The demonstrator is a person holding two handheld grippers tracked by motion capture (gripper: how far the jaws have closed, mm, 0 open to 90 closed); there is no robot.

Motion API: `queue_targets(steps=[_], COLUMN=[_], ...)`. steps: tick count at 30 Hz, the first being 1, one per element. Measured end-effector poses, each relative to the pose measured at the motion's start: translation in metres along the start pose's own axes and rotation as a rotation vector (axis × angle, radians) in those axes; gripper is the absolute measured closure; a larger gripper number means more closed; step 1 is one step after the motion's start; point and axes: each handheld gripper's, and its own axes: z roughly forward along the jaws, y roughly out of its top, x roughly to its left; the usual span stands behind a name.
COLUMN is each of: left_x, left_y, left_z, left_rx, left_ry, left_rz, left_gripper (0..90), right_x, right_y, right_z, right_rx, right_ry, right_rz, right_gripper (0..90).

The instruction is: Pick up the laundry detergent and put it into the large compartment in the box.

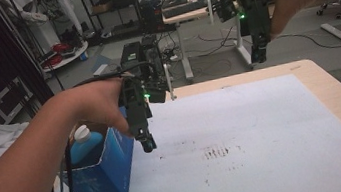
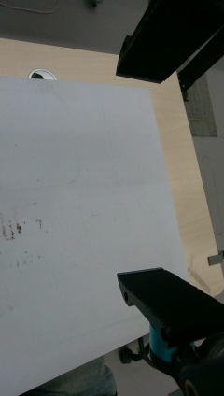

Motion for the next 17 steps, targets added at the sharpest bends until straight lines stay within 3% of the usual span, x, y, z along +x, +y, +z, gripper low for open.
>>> queue_targets(steps=[9,17], left_x=[0.0074,0.0108], left_y=[-0.0024,-0.0026], left_z=[-0.0033,-0.0006], left_rx=[-0.007,0.008], left_ry=[0.006,0.000], left_rz=[-0.031,-0.023], left_gripper=[1.7,1.7], right_x=[-0.0038,-0.0047], right_y=[0.0005,-0.0001], right_z=[0.0008,0.0019], right_rx=[-0.010,-0.003], right_ry=[0.006,0.006], right_rz=[-0.005,-0.001], right_gripper=[2.3,2.3])
